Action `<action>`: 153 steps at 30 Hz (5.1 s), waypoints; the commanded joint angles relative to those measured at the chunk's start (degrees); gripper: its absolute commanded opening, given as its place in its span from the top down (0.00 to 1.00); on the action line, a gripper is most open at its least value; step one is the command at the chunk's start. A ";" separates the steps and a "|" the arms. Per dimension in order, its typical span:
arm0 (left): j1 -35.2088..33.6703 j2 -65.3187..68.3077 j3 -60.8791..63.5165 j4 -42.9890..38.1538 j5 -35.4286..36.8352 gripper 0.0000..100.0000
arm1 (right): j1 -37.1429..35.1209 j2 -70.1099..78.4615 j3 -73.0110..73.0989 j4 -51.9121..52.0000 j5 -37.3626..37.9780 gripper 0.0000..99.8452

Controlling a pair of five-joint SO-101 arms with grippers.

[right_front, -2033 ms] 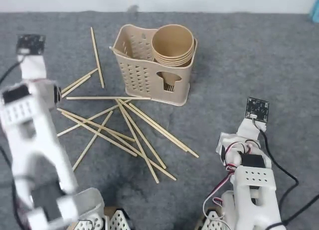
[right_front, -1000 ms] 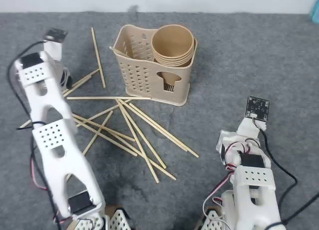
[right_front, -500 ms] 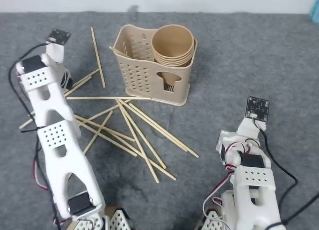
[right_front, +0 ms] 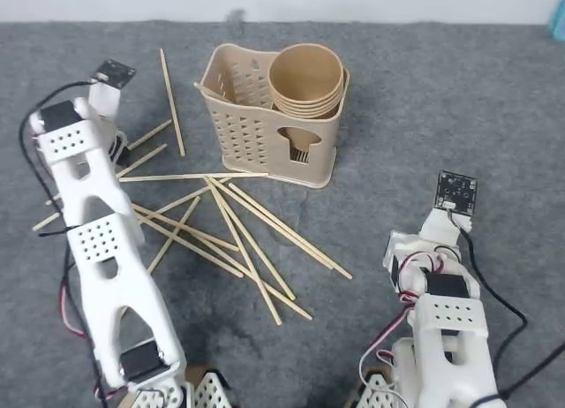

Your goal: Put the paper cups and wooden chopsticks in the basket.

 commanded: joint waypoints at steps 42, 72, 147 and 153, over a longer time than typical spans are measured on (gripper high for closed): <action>-19.08 -21.19 0.13 2.81 29.19 0.99 | 0.31 -1.10 -0.35 -0.84 -0.62 0.99; -22.07 -82.90 41.89 2.37 40.26 0.99 | 0.31 -1.54 0.18 -0.84 -0.62 0.99; 29.71 -123.69 139.38 -90.46 48.88 0.81 | 0.31 -1.36 0.53 -0.92 -0.53 0.99; 24.35 -131.78 131.65 -79.30 48.88 0.81 | 0.31 -1.36 0.53 -0.92 -0.44 0.99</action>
